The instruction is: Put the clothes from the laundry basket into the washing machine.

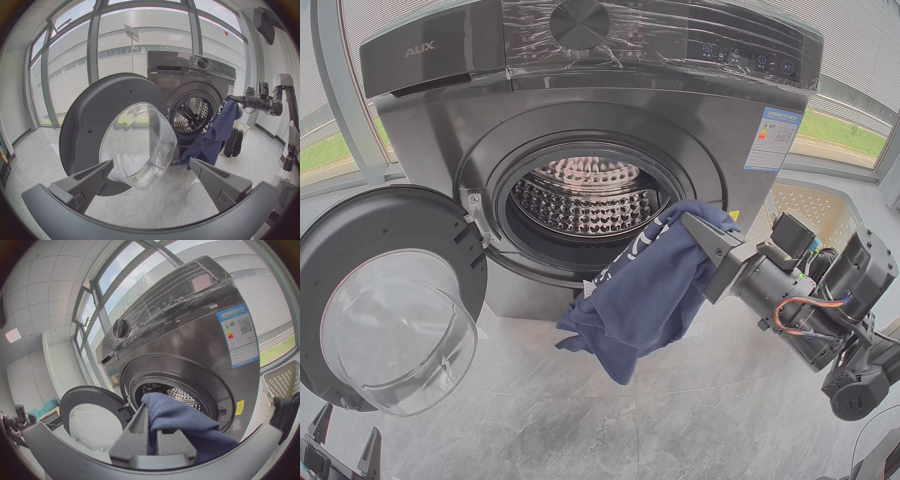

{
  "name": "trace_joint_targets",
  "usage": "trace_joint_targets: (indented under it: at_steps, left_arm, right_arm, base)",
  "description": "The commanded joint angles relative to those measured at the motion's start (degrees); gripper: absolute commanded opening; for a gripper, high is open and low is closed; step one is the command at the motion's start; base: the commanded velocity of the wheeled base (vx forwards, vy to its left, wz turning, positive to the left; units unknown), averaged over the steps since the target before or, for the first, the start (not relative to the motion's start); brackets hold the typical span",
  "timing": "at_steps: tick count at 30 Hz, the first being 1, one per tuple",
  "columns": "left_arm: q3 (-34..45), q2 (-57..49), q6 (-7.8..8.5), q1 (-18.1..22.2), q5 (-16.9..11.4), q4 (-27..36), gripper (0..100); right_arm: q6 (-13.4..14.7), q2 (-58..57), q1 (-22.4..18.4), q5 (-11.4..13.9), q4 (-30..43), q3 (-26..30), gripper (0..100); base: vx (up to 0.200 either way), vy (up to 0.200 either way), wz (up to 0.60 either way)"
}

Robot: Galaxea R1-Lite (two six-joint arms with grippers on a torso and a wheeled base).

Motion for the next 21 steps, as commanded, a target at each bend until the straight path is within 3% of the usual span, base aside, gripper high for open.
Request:
trace_joint_targets:
  at_steps: [1,5,6,8,10,12,14,16,19,20,21]
  left_arm:
    - [1.01,-1.04,0.04,0.04,0.0,0.0,100]
    - [-0.57,-1.04,-0.66,0.13,-0.17,-2.55,100]
    - [-6.2,-0.07,-0.75,0.3,-2.55,-4.39,100]
    - [-8.74,2.3,-0.66,0.74,-6.68,-3.78,100]
    - [-10.15,6.87,-0.84,0.83,-14.41,-3.34,100]
    - [-9.97,12.85,-0.92,0.48,-18.98,-4.04,100]
    - [-10.06,16.89,-0.92,0.48,-21.18,-4.75,100]
    - [-9.97,24.36,-0.13,0.3,-23.29,-8.17,100]
    - [-9.71,30.78,1.27,-0.22,-23.99,-13.18,100]
    - [-9.54,35.53,3.21,-1.19,-24.61,-16.52,100]
    - [-9.62,37.81,3.91,-2.33,-25.05,-18.02,100]
  right_arm:
    - [0.78,6.59,1.73,-2.04,-0.22,-4.15,0]
    - [1.31,7.47,2.96,-2.39,-0.13,-6.35,0]
    - [1.57,7.74,3.14,-2.39,0.05,-7.66,0]
    - [1.74,8.44,3.23,-2.3,-0.04,-8.45,0]
    - [1.83,9.23,3.23,-1.78,-0.3,-9.69,0]
    - [3.15,9.76,3.14,-1.34,-0.04,-10.56,0]
    - [4.38,10.2,3.14,-0.63,0.13,-11.44,0]
    - [5.26,10.64,3.14,0.07,0.4,-12.67,0]
    - [5.26,11.25,3.14,0.16,0.4,-13.64,0]
    - [5.17,11.69,3.23,0.16,0.4,-14.43,0]
    - [5.17,11.78,3.23,0.16,0.4,-15.05,0]
  base:
    - [0.0,0.0,0.0]
    - [0.0,0.0,0.0]
    - [0.0,0.0,0.0]
    - [0.0,0.0,0.0]
    - [0.0,0.0,0.0]
    - [0.0,0.0,0.0]
    - [0.0,0.0,0.0]
    - [0.0,0.0,0.0]
    - [0.0,0.0,0.0]
    - [0.0,0.0,0.0]
    - [0.0,0.0,0.0]
